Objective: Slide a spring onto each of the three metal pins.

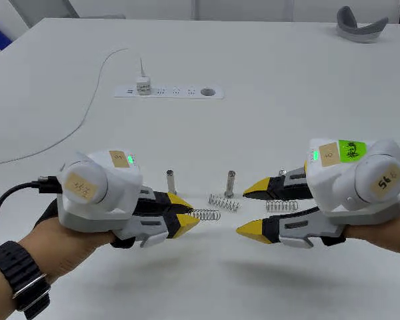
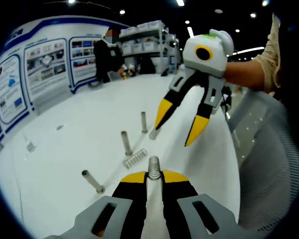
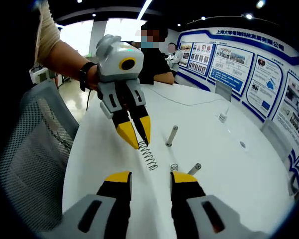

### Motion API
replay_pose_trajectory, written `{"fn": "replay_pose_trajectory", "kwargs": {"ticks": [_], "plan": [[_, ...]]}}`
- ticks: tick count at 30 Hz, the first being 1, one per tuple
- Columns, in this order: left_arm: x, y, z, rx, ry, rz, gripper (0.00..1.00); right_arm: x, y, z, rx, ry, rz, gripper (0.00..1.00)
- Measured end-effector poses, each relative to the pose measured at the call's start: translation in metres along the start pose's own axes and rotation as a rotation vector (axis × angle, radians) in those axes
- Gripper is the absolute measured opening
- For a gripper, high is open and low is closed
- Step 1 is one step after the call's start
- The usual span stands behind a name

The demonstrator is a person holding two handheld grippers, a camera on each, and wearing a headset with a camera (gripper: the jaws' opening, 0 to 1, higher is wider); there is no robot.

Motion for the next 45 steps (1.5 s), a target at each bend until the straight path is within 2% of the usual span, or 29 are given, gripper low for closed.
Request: {"fn": "replay_pose_trajectory", "kwargs": {"ticks": [13,20,27,34,45], "plan": [[0.001,-0.016,-0.016,-0.022,-0.025,0.049,0.10,-0.011,0.008,-0.002,0.071,0.017,-0.011,0.25],[0.001,-0.018,-0.020,-0.015,-0.039,0.063,0.10,-0.014,0.010,0.000,0.108,0.023,-0.005,0.17],[0.002,-0.020,-0.024,0.008,-0.057,0.080,0.10,-0.016,0.010,0.000,0.123,0.019,0.007,0.14],[0.005,-0.022,-0.031,0.019,-0.087,0.080,0.10,-0.016,0.013,-0.001,0.117,0.006,0.001,0.12],[0.006,-0.025,-0.039,0.011,-0.128,0.066,0.10,-0.016,0.013,-0.005,0.039,-0.017,-0.023,0.12]]}}
Point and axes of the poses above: the centre of the closed fingertips' face, and the gripper's own axes: x roughly backward along the fingers, y roughly to its left, z roughly out of its underside, the point moved 5 cm from there along x, roughly backward along the fingers, and after that the axes turned 11 degrees about y, right-handed, at the moved point
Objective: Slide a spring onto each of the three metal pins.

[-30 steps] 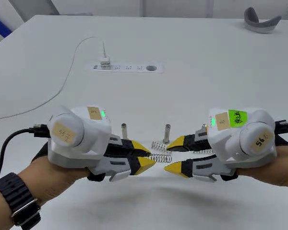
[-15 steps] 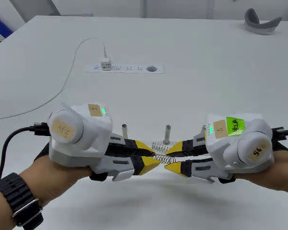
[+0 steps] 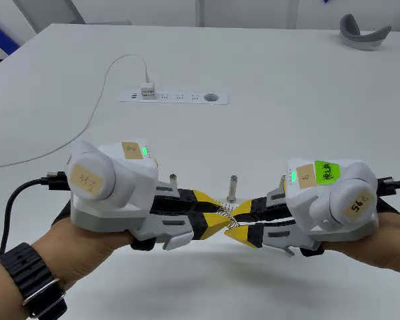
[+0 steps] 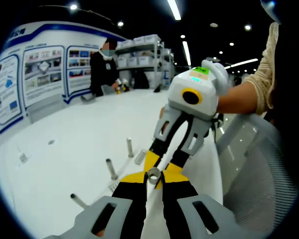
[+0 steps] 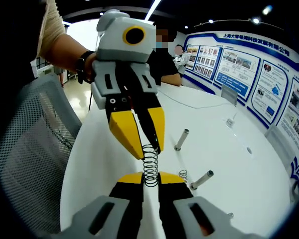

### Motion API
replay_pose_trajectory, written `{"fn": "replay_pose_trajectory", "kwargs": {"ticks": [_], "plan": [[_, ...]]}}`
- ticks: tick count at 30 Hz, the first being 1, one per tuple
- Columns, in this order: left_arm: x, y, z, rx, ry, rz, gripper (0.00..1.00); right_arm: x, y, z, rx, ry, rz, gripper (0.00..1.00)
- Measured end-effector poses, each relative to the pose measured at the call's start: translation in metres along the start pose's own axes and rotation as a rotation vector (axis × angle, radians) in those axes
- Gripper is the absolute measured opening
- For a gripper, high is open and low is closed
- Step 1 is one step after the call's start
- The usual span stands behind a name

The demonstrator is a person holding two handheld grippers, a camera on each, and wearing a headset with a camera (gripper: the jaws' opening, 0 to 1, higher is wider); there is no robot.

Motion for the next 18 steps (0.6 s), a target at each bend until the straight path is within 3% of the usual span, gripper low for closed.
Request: {"fn": "replay_pose_trajectory", "kwargs": {"ticks": [18], "plan": [[-0.0040,-0.0042,-0.0040,-0.011,-0.013,0.018,0.10,-0.0035,0.0057,-0.0052,-0.039,-0.020,-0.037,0.12]]}}
Point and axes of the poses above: the centre of the closed fingertips' face, and the gripper's own axes: x roughly backward along the fingers, y roughly to its left, z roughly out of its underside, the point moved 5 cm from there along x, roughly backward along the fingers, and after that the axes turned 11 degrees about y, right-handed, at the moved point
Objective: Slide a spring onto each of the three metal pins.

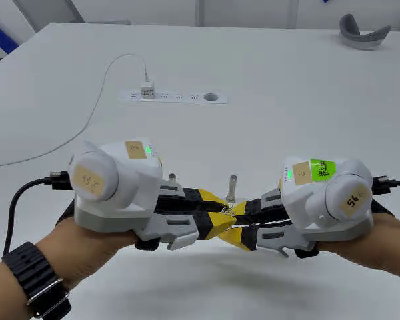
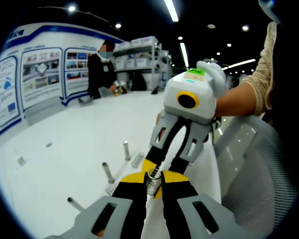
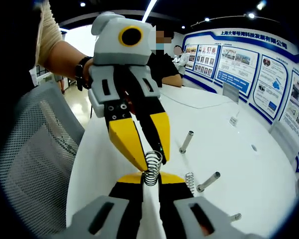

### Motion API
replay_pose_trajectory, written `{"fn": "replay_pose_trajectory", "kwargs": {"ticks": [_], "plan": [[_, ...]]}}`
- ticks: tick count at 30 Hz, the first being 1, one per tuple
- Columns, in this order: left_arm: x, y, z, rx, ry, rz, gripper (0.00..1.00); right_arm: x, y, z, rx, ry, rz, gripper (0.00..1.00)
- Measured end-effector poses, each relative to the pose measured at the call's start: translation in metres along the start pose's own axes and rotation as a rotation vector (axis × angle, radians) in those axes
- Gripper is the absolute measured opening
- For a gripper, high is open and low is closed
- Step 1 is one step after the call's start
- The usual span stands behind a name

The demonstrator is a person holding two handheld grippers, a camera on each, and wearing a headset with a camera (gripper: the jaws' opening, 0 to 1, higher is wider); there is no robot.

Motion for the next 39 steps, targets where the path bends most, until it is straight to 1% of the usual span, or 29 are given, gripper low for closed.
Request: {"fn": "replay_pose_trajectory", "kwargs": {"ticks": [3,5,8,14,19,31,37,39], "plan": [[0.000,0.001,0.001,0.002,0.004,-0.002,0.10,0.000,0.000,0.000,-0.001,-0.004,0.002,0.13],[0.001,0.002,0.002,0.004,0.006,-0.004,0.10,0.000,-0.001,0.000,-0.009,-0.004,0.002,0.17],[0.003,0.004,0.003,0.006,0.007,-0.010,0.10,0.000,-0.002,0.000,-0.015,-0.003,0.005,0.19],[0.007,0.011,0.007,0.012,0.017,-0.025,0.10,0.002,-0.003,0.003,-0.043,0.006,0.003,0.27],[0.012,0.020,0.009,0.027,0.019,-0.046,0.10,0.007,-0.006,0.006,-0.063,0.011,0.009,0.31],[0.027,0.046,0.014,0.063,0.024,-0.109,0.10,0.022,-0.015,0.022,-0.125,0.030,0.036,0.43],[0.033,0.056,0.016,0.082,0.021,-0.132,0.10,0.033,-0.020,0.027,-0.156,0.025,0.069,0.49],[0.035,0.060,0.016,0.086,0.020,-0.141,0.10,0.038,-0.020,0.028,-0.167,0.018,0.077,0.54]]}}
Point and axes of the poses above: the centre of the closed fingertips' face, and the gripper's own axes: x roughly backward along the fingers, y roughly to its left, z roughly out of its underside, the point moved 5 cm from there along x, roughly backward along the fingers, and after that the axes turned 11 degrees about y, right-handed, at the moved point
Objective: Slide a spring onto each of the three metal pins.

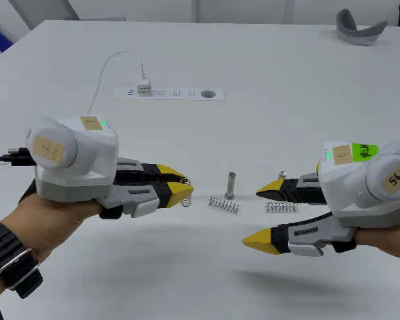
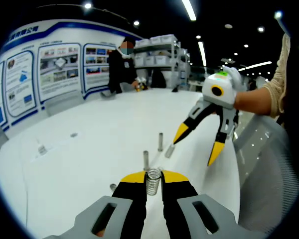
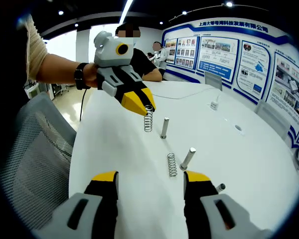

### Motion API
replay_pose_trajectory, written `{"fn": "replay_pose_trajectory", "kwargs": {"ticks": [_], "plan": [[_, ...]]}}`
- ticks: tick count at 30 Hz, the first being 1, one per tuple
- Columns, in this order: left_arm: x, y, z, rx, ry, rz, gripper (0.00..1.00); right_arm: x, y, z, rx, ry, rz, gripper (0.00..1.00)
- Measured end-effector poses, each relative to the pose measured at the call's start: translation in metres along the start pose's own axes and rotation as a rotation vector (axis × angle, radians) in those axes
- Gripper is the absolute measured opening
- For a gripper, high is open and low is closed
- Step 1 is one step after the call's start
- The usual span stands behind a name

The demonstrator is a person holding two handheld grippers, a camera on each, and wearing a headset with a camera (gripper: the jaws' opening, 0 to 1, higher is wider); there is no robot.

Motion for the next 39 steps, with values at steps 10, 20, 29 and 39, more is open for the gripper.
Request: {"fn": "replay_pose_trajectory", "kwargs": {"ticks": [10,20,29,39], "plan": [[0.005,0.020,-0.004,0.007,0.000,-0.039,0.10,0.019,-0.008,0.018,-0.061,0.002,0.056,0.62],[0.008,0.042,-0.013,0.015,0.001,-0.075,0.10,0.027,-0.016,0.026,-0.123,-0.011,0.103,0.68],[0.004,0.050,-0.013,0.027,0.011,-0.078,0.10,0.028,-0.018,0.030,-0.151,-0.008,0.112,0.74],[-0.005,0.054,-0.009,0.036,0.033,-0.071,0.10,0.029,-0.019,0.029,-0.165,-0.022,0.119,0.77]]}}
Point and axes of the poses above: the centre of the closed fingertips' face, and the gripper's own axes: x roughly backward along the fingers, y roughly to its left, z roughly out of its underside, the point moved 5 cm from there along x, roughly backward along the fingers, and after that the axes turned 11 degrees about y, right-handed, at the moved point
